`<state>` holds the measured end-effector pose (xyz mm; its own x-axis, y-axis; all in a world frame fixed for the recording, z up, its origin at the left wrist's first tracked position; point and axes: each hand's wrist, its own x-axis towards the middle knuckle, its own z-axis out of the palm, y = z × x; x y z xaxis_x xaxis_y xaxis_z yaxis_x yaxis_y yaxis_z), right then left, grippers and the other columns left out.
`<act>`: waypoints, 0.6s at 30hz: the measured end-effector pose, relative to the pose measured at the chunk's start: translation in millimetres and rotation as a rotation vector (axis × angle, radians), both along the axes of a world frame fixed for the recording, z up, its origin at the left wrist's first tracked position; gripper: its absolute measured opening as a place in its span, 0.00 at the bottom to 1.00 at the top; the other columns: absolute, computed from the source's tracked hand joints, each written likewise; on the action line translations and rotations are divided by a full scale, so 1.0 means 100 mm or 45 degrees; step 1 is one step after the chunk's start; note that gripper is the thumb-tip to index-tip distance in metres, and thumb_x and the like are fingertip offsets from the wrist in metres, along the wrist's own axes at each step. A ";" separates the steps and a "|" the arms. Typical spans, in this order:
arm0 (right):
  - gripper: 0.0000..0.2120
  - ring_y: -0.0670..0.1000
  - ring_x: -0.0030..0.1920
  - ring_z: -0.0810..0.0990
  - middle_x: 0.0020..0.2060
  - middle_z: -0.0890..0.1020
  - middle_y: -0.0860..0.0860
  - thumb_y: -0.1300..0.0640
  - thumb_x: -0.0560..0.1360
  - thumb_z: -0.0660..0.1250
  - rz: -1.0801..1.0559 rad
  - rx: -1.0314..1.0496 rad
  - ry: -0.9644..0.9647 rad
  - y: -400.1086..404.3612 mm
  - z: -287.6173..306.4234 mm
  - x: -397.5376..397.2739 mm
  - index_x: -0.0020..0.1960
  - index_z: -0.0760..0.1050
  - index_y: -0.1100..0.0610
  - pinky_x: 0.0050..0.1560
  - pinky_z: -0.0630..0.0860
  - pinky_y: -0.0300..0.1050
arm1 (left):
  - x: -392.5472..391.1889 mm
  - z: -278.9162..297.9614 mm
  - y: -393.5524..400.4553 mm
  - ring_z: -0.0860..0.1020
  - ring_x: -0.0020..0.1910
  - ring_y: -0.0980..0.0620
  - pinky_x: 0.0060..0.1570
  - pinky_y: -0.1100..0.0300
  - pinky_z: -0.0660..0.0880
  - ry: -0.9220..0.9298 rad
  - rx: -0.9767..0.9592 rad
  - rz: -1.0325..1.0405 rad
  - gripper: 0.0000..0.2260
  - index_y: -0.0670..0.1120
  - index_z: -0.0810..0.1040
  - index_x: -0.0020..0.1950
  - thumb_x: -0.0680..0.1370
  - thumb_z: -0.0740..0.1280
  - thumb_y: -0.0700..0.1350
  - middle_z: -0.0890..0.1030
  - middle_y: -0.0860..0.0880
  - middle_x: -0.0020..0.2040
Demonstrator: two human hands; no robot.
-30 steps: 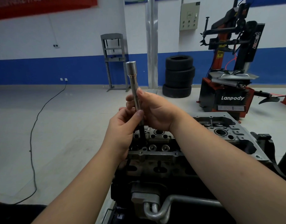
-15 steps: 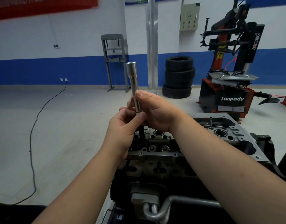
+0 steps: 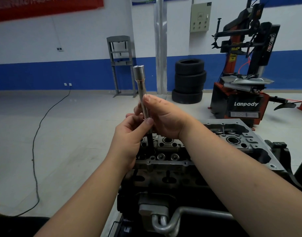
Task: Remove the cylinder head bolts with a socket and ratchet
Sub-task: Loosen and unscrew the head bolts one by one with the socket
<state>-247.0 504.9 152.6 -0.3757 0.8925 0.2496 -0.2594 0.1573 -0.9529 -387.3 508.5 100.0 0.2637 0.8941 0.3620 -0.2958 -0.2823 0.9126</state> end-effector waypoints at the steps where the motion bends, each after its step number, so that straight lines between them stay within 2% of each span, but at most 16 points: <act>1: 0.12 0.56 0.53 0.79 0.43 0.79 0.52 0.48 0.80 0.61 -0.006 0.000 -0.009 0.00 0.00 0.00 0.48 0.74 0.57 0.55 0.76 0.52 | 0.00 0.01 0.00 0.85 0.54 0.51 0.51 0.61 0.80 0.003 -0.006 -0.024 0.06 0.53 0.87 0.48 0.75 0.74 0.54 0.85 0.52 0.50; 4: 0.17 0.49 0.44 0.82 0.41 0.81 0.50 0.43 0.81 0.59 -0.027 -0.048 -0.042 0.00 0.00 0.01 0.49 0.77 0.56 0.46 0.79 0.45 | -0.03 0.03 -0.03 0.84 0.56 0.51 0.50 0.63 0.80 -0.037 -0.048 -0.119 0.10 0.56 0.88 0.49 0.78 0.66 0.52 0.85 0.49 0.53; 6: 0.19 0.47 0.42 0.82 0.40 0.81 0.49 0.41 0.81 0.58 -0.036 -0.071 -0.054 0.01 0.00 0.01 0.49 0.79 0.55 0.43 0.79 0.43 | -0.04 0.04 -0.03 0.84 0.57 0.50 0.50 0.63 0.80 -0.062 -0.062 -0.126 0.09 0.55 0.88 0.49 0.78 0.67 0.51 0.84 0.47 0.55; 9: 0.17 0.49 0.45 0.80 0.42 0.80 0.49 0.42 0.78 0.61 -0.039 -0.064 -0.050 0.01 0.00 -0.01 0.52 0.78 0.55 0.52 0.76 0.48 | -0.02 0.03 -0.03 0.85 0.54 0.49 0.49 0.62 0.81 -0.043 -0.024 -0.041 0.08 0.53 0.86 0.50 0.74 0.72 0.53 0.86 0.46 0.54; 11: 0.14 0.52 0.47 0.78 0.42 0.79 0.50 0.46 0.78 0.62 -0.033 -0.026 -0.041 0.01 0.00 -0.01 0.51 0.75 0.56 0.60 0.72 0.56 | -0.01 0.01 -0.02 0.85 0.54 0.49 0.50 0.61 0.81 -0.034 0.002 -0.013 0.09 0.55 0.86 0.49 0.71 0.73 0.53 0.86 0.48 0.51; 13: 0.11 0.57 0.52 0.76 0.42 0.78 0.51 0.49 0.80 0.61 -0.031 -0.005 -0.020 0.00 -0.01 -0.01 0.49 0.74 0.57 0.64 0.70 0.60 | 0.00 0.00 -0.01 0.85 0.54 0.51 0.51 0.61 0.81 0.000 0.023 -0.007 0.07 0.57 0.86 0.49 0.72 0.74 0.54 0.86 0.52 0.50; 15: 0.13 0.57 0.54 0.77 0.42 0.79 0.51 0.49 0.82 0.59 -0.042 -0.005 -0.042 -0.01 0.00 0.00 0.49 0.74 0.58 0.59 0.74 0.55 | -0.01 0.01 -0.01 0.84 0.56 0.52 0.53 0.60 0.81 0.022 0.021 -0.030 0.05 0.57 0.87 0.50 0.76 0.73 0.53 0.85 0.54 0.52; 18: 0.17 0.48 0.42 0.81 0.40 0.81 0.49 0.44 0.82 0.59 -0.062 -0.052 -0.086 -0.01 0.01 0.00 0.50 0.77 0.56 0.44 0.78 0.43 | -0.03 0.02 -0.02 0.84 0.59 0.50 0.54 0.59 0.80 -0.051 -0.035 -0.119 0.11 0.56 0.88 0.51 0.78 0.65 0.51 0.84 0.49 0.56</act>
<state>-246.9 503.4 153.7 -0.3462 0.9192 0.1878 -0.1871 0.1285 -0.9739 -390.0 506.7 102.3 0.3325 0.8761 0.3492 -0.3558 -0.2264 0.9067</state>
